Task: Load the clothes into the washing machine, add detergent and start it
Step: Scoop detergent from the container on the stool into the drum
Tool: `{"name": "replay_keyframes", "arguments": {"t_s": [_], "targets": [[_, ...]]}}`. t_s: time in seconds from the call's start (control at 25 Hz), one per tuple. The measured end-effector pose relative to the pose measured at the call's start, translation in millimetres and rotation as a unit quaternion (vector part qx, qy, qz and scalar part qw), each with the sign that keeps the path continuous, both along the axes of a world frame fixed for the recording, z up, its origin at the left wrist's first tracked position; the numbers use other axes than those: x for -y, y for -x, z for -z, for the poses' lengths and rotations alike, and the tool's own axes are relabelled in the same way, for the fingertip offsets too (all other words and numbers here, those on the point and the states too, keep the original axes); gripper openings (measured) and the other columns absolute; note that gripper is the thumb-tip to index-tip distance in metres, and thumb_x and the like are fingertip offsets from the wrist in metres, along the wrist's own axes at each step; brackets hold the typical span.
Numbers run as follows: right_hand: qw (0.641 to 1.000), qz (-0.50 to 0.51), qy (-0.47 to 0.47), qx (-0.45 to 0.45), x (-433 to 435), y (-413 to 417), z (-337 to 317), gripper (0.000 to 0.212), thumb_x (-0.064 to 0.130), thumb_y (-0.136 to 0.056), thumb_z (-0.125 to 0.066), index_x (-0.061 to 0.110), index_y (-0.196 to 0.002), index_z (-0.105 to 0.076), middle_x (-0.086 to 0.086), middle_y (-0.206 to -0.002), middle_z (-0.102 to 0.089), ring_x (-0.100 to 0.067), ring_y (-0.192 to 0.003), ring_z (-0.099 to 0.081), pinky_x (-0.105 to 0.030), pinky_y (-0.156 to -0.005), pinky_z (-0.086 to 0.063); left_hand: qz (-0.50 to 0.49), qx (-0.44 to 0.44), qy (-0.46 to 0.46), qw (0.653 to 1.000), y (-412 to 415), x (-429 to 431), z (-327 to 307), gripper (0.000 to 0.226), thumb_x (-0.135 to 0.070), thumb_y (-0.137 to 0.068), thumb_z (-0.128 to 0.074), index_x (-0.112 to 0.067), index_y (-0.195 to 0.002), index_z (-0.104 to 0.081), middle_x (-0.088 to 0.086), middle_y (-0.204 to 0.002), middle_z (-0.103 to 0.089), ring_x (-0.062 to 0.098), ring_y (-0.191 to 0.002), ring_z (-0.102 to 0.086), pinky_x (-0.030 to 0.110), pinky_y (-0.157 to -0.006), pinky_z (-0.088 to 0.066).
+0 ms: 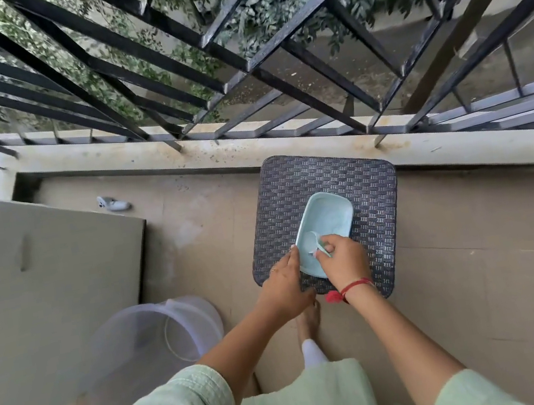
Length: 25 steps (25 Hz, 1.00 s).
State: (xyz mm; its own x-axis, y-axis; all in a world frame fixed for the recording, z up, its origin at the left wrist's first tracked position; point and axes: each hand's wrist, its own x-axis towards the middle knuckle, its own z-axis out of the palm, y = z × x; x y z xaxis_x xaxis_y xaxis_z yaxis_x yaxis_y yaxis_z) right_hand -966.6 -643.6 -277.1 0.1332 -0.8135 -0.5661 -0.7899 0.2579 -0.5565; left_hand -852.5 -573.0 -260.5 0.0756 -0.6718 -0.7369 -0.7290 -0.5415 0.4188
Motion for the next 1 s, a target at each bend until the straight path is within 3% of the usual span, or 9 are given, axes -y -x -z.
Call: {"name": "replay_keyframes", "arguments": {"t_s": [0.2,0.32,0.4,0.56,0.64,0.68,0.8,0.88,1.0], "targets": [[0.980,0.166,-0.083,0.066,4.3,9.8,-4.8,0.030,0.010,-0.079,-0.070,0.003,-0.108,-0.067,-0.016,-0.106,-0.070,-0.020,-0.089,-0.065,-0.023,-0.077,-0.047,-0.017,-0.005,0.018,1.000,-0.7,-2.7,-4.3,0.091,-0.028,-0.081,-0.065,-0.010,-0.150,-0.009,0.011,-0.151,-0.027,0.031,-0.133,-0.037,0.043,-0.107,-0.036],[0.919,0.300,-0.168,0.196,3.5,20.4,-20.2,0.033,0.002,-0.082,-0.066,-0.001,-0.115,-0.061,-0.008,-0.106,-0.066,-0.012,-0.076,-0.058,-0.032,-0.072,-0.051,-0.026,0.005,0.036,0.999,-4.9,-6.8,-12.7,0.086,-0.027,-0.084,-0.062,-0.009,-0.150,-0.010,0.012,-0.154,-0.022,0.029,-0.140,-0.026,0.036,-0.114,-0.026],[0.868,0.354,-0.219,0.270,-0.3,26.0,-27.9,0.033,0.004,-0.084,-0.064,0.005,-0.117,-0.061,0.000,-0.093,-0.066,-0.006,-0.073,-0.054,-0.023,-0.063,-0.043,-0.032,0.011,0.046,0.998,-9.6,-10.0,-19.0,0.083,-0.026,-0.086,-0.061,-0.007,-0.150,-0.010,0.014,-0.154,-0.021,0.028,-0.141,-0.023,0.031,-0.114,-0.020],[0.835,0.369,-0.191,0.362,-9.1,31.7,-37.0,0.042,0.023,-0.066,-0.082,0.015,-0.104,-0.066,0.010,-0.080,-0.073,-0.009,-0.078,-0.064,-0.019,-0.067,-0.050,-0.049,0.015,0.060,0.997,-18.7,-19.9,-31.7,0.079,-0.024,-0.088,-0.060,-0.007,-0.149,-0.013,0.014,-0.153,-0.023,0.029,-0.139,-0.028,0.032,-0.114,-0.022],[0.832,0.358,-0.172,0.387,-12.4,33.2,-47.0,0.071,0.043,-0.035,-0.091,0.017,-0.097,-0.068,0.007,-0.083,-0.074,-0.007,-0.081,-0.067,-0.017,-0.073,-0.054,-0.062,0.020,0.070,0.995,-22.5,-27.3,-41.7,0.077,-0.025,-0.088,-0.060,-0.009,-0.149,-0.015,0.014,-0.151,-0.026,0.030,-0.136,-0.032,0.033,-0.113,-0.025],[0.839,0.342,-0.163,0.391,-14.3,32.8,-54.3,0.070,0.044,-0.035,-0.091,0.018,-0.095,-0.068,0.006,-0.084,-0.074,-0.008,-0.083,-0.067,-0.016,-0.074,-0.054,-0.070,0.023,0.077,0.994,-24.2,-31.3,-49.3,0.077,-0.026,-0.087,-0.060,-0.008,-0.149,-0.016,0.013,-0.150,-0.027,0.030,-0.136,-0.032,0.033,-0.112,-0.025],[0.866,0.278,-0.139,0.391,-24.9,23.1,-93.8,0.025,0.011,-0.070,-0.075,0.016,-0.093,-0.068,0.007,-0.083,-0.073,-0.013,-0.087,-0.065,-0.012,-0.069,-0.052,-0.095,0.033,0.109,0.989,-30.7,-46.6,-78.6,0.075,-0.026,-0.087,-0.059,-0.008,-0.147,-0.018,0.011,-0.149,-0.031,0.026,-0.134,-0.035,0.027,-0.108,-0.027],[0.884,0.234,-0.114,0.387,-40.5,8.8,-131.4,0.024,-0.004,-0.079,-0.065,0.005,-0.101,-0.066,0.005,-0.085,-0.069,-0.002,-0.075,-0.066,-0.008,-0.065,-0.050,-0.121,0.035,0.130,0.983,-41.6,-63.7,-106.3,0.076,-0.029,-0.088,-0.059,-0.009,-0.148,-0.016,0.010,-0.151,-0.029,0.024,-0.136,-0.034,0.028,-0.110,-0.026],[0.903,0.189,-0.081,0.376,-74.6,-15.1,-177.7,0.028,-0.004,-0.081,-0.065,0.003,-0.108,-0.063,0.005,-0.087,-0.066,0.006,-0.068,-0.063,-0.005,-0.063,-0.048,-0.187,0.065,0.171,0.965,-70.7,-110.6,-144.5,0.076,-0.031,-0.091,-0.057,-0.011,-0.150,-0.014,0.007,-0.155,-0.022,0.022,-0.141,-0.025,0.032,-0.114,-0.021]]}}
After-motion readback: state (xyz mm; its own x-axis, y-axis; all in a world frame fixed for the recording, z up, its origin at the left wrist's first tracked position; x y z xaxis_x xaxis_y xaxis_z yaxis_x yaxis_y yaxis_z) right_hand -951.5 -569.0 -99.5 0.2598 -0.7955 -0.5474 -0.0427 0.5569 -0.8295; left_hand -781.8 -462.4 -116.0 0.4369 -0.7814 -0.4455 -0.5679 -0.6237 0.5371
